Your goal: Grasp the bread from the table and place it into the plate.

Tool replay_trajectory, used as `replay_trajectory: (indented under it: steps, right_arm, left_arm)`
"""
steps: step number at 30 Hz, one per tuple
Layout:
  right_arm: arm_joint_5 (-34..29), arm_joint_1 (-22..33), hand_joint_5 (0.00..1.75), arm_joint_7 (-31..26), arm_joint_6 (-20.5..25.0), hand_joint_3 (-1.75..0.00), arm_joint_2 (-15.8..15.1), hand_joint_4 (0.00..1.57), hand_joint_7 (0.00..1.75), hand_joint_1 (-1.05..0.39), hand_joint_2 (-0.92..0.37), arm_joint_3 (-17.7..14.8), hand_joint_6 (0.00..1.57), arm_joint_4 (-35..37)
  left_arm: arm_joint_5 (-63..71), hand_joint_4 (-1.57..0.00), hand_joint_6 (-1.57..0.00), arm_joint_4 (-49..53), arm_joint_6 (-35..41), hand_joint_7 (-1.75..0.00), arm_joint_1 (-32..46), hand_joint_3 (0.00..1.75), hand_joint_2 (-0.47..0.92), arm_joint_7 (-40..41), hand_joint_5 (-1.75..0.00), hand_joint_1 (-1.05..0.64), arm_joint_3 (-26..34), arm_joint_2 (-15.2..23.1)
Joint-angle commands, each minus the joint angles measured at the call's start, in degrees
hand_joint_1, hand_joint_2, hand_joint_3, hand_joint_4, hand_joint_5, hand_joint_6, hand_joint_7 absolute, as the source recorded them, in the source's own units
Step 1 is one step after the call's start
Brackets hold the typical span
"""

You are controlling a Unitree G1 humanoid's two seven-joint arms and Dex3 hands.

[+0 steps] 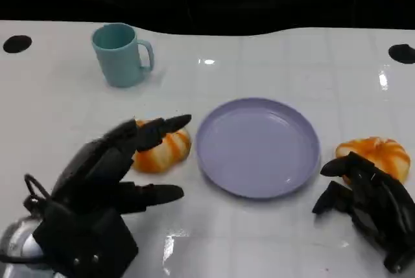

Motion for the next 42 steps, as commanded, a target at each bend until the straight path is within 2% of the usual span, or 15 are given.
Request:
replay_trajectory:
  steps: [1, 4, 8, 16, 19, 24, 28, 35, 42]
  right_arm:
    - [0.2, 0.4, 1.55, -0.1, 0.8, -0.28, -0.5, 0.68, 1.24, -0.53, -0.92, -0.5, 0.61, 0.7]
    - [0.3, 0.4, 1.55, -0.2, 0.6, -0.27, -0.4, 0.68, 1.24, -0.53, -0.92, -0.7, 0.62, 0.7]
    - [0.0, 0.7, 1.54, -1.5, 2.0, -0.26, -0.4, 0.68, 1.23, -0.53, -0.92, -0.5, 0.63, -0.4]
    - [-0.4, 1.0, 1.54, -1.1, 0.6, -0.26, -0.4, 0.67, 1.24, -0.54, -0.92, -0.2, 0.61, -0.5]
    - [0.6, 0.7, 1.54, -1.4, 2.6, -0.25, 0.0, 0.68, 1.24, -0.54, -0.92, -0.7, 0.61, -0.9]
    - [0.3, 1.2, 1.55, -1.4, 2.1, -0.25, 0.1, 0.68, 1.25, -0.54, -0.92, -0.4, 0.61, -1.5]
    - [-0.2, 1.5, 1.54, -0.4, -0.1, -0.27, -0.3, 0.67, 1.25, -0.53, -0.92, -0.2, 0.61, -0.6]
    - [0.1, 2.5, 1.54, -0.6, 0.8, -0.27, 0.1, 0.68, 1.23, -0.53, -0.92, -0.1, 0.61, -2.0]
    - [0.5, 2.9, 1.54, -0.8, 2.4, -0.25, 0.3, 0.67, 1.24, -0.53, -0.92, 0.0, 0.62, -3.4]
  left_arm:
    - [10.6, -0.01, -0.23, 1.9, -0.7, -0.01, -2.4, 0.02, 0.91, 7.1, -0.39, -0.58, -2.3, 4.7]
    - [18.9, 0.0, -0.17, 2.8, 0.3, -0.01, -4.9, 0.01, 0.92, 11.4, -0.27, -0.61, -4.7, 7.5]
    - [24.9, 0.0, -0.16, 3.2, 5.0, -0.02, -7.8, 0.03, 0.92, 10.9, -0.16, -0.64, -7.7, 9.4]
    - [28.1, -0.05, -0.21, 7.8, 9.8, -0.02, -13.0, 0.0, 0.89, 11.8, -0.16, -0.59, -12.5, 9.7]
    - [29.1, -0.07, -0.2, 12.0, 11.4, -0.01, -16.1, 0.0, 0.88, 11.4, -0.17, -0.58, -14.9, 9.4]
    - [28.6, -0.11, -0.23, 17.1, 12.2, -0.02, -19.2, 0.0, 0.85, 12.8, -0.18, -0.57, -17.1, 8.8]
    - [28.9, -0.09, -0.18, 26.6, 15.7, 0.0, -25.4, 0.01, 0.87, 10.3, -0.16, -0.59, -20.3, 6.0]
    - [27.1, -0.04, -0.15, 44.7, 17.2, 0.0, -34.7, 0.0, 0.84, 9.7, -0.13, -0.6, -25.1, 0.8]
    - [25.9, -0.03, -0.13, 56.1, 18.0, 0.0, -40.2, 0.0, 0.85, 10.5, -0.12, -0.65, -28.1, -3.1]
